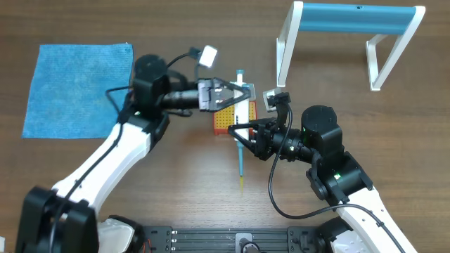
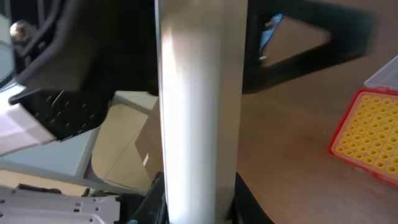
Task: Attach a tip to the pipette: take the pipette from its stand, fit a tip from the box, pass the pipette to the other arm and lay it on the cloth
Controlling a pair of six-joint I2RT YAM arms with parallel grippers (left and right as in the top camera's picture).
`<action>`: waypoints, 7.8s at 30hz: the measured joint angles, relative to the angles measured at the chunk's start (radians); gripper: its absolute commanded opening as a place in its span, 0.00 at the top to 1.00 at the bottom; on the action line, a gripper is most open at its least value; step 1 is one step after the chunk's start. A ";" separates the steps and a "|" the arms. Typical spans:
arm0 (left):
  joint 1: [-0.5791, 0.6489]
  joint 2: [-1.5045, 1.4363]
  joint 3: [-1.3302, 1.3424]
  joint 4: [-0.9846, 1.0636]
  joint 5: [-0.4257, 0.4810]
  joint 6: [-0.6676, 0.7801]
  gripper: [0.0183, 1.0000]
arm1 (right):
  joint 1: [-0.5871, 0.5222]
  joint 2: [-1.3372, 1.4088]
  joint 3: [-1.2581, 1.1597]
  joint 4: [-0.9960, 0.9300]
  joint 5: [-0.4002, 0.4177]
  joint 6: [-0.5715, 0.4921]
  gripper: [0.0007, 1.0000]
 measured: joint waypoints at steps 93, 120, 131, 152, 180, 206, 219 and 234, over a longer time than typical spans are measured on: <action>0.584 0.062 0.647 -1.845 -0.626 0.662 0.99 | -0.510 -0.001 0.010 -0.434 0.433 -0.411 0.12; 0.829 0.800 1.622 -1.993 -1.120 1.079 0.99 | -0.510 -0.001 0.010 -0.435 0.633 -0.444 0.12; 0.739 0.954 1.648 -1.873 -1.212 1.281 0.99 | -0.510 -0.001 0.010 -0.435 0.633 -0.444 0.12; 0.735 1.110 1.615 -1.763 -1.217 1.384 0.99 | -0.510 -0.001 0.010 -0.435 0.633 -0.444 0.12; 0.735 1.112 1.526 -1.716 -1.215 1.384 0.99 | -0.510 -0.001 0.010 -0.435 0.633 -0.444 0.12; 0.738 1.112 1.526 -1.713 -1.172 1.384 0.99 | -0.510 -0.001 0.010 -0.435 0.633 -0.444 0.12; 0.761 1.133 1.524 -1.720 -1.159 1.383 0.88 | -0.510 -0.001 0.010 -0.435 0.633 -0.444 0.12; 0.761 1.123 1.666 -1.859 -1.188 1.376 0.08 | -0.510 -0.001 0.010 -0.435 0.633 -0.444 0.12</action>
